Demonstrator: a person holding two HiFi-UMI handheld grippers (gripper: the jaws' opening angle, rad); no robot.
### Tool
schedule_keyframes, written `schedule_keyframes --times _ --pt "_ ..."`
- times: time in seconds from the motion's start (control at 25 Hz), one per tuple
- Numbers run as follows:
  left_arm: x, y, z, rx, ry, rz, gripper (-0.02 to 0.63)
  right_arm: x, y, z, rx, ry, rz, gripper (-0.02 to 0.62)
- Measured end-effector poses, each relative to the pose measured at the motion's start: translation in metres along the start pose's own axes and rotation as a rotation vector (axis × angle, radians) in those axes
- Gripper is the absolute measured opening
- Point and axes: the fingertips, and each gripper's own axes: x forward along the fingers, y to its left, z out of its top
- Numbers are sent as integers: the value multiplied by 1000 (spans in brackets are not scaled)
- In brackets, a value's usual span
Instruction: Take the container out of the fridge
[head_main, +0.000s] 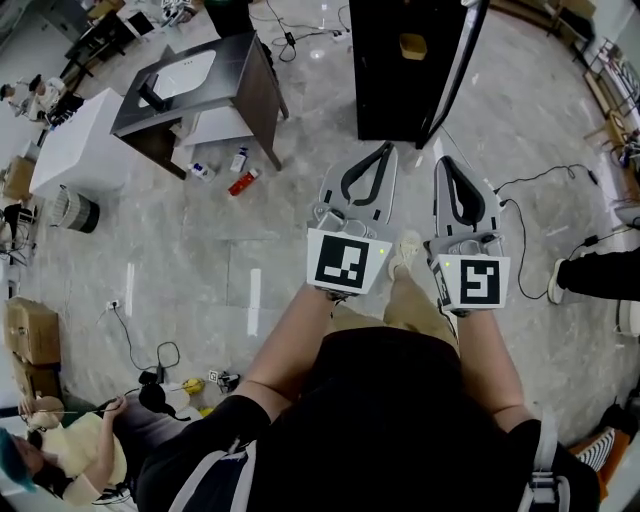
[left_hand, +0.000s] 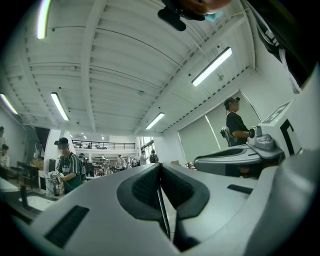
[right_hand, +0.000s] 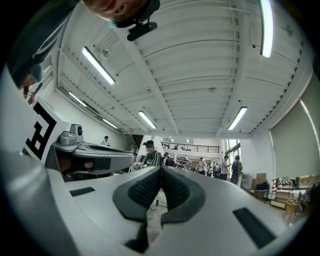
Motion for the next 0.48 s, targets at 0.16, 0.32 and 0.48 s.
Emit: schedule_keyframes --times 0.16,0.32,0.48 --pt "18 7 -22 5 -7 18 24 19 -11 -21 -12 -17 12 37" --pt "54 21 -40 5 4 34 25 53 -36 -35 -10 -21 20 37" --pt "110 42 -48 9 21 41 23 103 -72 -38 -1 -24 33 37"
